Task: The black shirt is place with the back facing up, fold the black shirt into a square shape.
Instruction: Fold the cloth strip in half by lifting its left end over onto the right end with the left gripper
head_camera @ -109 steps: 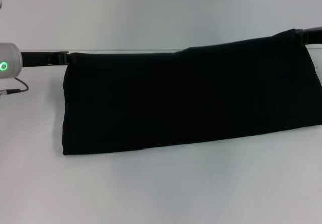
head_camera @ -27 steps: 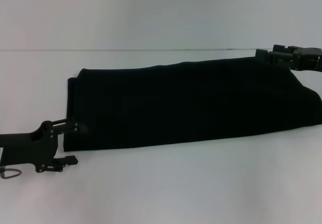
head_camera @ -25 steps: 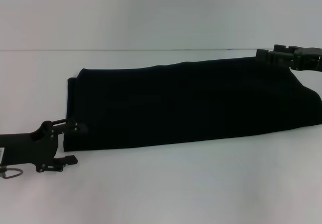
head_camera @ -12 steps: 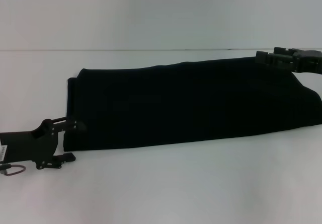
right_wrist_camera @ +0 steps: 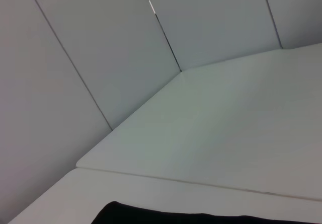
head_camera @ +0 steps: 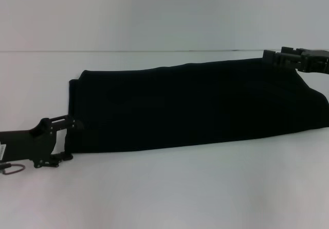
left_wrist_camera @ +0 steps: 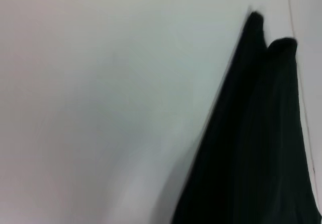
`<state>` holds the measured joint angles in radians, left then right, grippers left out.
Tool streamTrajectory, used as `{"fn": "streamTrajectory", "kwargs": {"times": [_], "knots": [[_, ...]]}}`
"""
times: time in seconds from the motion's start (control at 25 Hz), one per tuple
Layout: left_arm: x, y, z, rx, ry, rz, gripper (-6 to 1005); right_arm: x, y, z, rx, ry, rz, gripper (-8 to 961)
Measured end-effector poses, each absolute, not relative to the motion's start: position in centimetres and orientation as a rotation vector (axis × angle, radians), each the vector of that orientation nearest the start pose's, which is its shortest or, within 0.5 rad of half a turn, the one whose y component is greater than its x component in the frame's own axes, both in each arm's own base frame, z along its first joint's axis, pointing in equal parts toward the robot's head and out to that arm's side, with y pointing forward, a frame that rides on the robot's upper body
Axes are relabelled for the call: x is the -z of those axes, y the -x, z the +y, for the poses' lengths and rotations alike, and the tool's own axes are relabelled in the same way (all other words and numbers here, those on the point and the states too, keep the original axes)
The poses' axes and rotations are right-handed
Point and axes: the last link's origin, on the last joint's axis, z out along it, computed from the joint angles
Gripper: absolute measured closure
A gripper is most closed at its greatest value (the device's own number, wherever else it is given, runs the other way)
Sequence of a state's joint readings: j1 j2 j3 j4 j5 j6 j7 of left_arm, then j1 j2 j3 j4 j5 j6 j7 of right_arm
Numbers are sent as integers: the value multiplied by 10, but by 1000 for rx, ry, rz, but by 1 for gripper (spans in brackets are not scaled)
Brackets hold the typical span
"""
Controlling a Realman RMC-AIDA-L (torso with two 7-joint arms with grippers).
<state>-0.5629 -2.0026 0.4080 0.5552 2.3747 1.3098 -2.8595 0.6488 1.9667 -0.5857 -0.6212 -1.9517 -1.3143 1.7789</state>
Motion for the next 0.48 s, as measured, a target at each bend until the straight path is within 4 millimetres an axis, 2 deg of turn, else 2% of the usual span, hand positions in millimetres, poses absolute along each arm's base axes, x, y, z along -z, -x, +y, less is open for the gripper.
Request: {"fn": "streamTrajectory", "kwargs": {"times": [0.48], "knots": [[-25, 337, 354, -764, -1716, 2843, 144, -65, -265, 402, -761, 2324, 1048, 55]]}}
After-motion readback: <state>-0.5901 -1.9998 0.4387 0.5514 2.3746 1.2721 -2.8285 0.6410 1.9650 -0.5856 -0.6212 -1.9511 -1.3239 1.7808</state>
